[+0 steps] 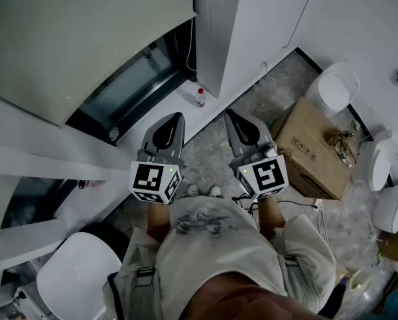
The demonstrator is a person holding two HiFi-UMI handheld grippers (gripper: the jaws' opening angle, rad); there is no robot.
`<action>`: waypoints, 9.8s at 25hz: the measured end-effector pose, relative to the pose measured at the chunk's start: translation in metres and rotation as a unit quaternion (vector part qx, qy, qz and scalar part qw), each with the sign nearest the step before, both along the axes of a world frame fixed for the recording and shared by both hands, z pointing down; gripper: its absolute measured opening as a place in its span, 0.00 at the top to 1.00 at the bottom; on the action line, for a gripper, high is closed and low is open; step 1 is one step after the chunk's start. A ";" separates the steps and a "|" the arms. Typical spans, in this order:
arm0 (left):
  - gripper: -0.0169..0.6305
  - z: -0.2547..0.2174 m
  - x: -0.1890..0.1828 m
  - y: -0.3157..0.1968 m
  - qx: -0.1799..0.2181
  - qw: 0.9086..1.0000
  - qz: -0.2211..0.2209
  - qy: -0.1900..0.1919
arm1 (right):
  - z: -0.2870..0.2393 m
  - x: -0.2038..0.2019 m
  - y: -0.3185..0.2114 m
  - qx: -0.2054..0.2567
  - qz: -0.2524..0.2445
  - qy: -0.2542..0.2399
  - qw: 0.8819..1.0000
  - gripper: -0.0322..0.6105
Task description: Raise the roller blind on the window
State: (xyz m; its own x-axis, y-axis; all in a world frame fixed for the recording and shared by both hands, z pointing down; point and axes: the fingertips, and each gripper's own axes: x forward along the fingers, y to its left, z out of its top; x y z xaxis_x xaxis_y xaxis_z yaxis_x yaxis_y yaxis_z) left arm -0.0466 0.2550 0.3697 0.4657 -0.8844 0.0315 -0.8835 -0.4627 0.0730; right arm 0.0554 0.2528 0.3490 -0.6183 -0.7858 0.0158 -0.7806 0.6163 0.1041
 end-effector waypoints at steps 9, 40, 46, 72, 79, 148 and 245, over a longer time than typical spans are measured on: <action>0.97 0.004 0.000 0.017 -0.007 1.000 -0.002 0.005 | 0.004 -0.001 0.018 -0.011 -0.002 -0.020 1.000 0.94; 0.97 -0.004 -0.008 -0.042 0.002 1.000 0.017 0.005 | 0.001 -0.016 -0.045 0.010 0.011 -0.018 1.000 0.94; 0.97 -0.002 -0.026 -0.072 -0.001 0.999 0.032 0.009 | -0.003 -0.033 -0.071 0.010 0.030 -0.021 0.999 0.94; 0.97 -0.002 -0.051 -0.162 -0.014 0.998 0.059 0.021 | 0.002 -0.064 -0.159 -0.001 0.052 -0.006 0.999 0.94; 0.97 0.013 -0.039 -0.195 -0.020 0.998 0.052 0.016 | 0.021 -0.053 -0.191 -0.012 0.041 -0.002 0.999 0.94; 0.92 -0.005 0.024 -0.468 -0.010 0.990 0.138 -0.018 | 0.002 -0.026 -0.425 0.002 0.093 -0.016 0.996 0.93; 0.94 0.031 0.044 -0.440 -0.054 0.977 0.203 0.029 | -0.107 -0.080 -0.442 0.068 -0.090 -0.034 0.993 0.93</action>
State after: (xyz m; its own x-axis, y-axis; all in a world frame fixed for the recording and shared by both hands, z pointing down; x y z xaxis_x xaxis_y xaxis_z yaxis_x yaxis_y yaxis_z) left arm -0.0027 -0.1846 0.4007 0.7814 -0.6193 0.0772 -0.6215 -0.7611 0.1855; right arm -0.0245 -0.1889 0.2416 -0.7449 -0.6545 -0.1295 -0.6672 0.7305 0.1458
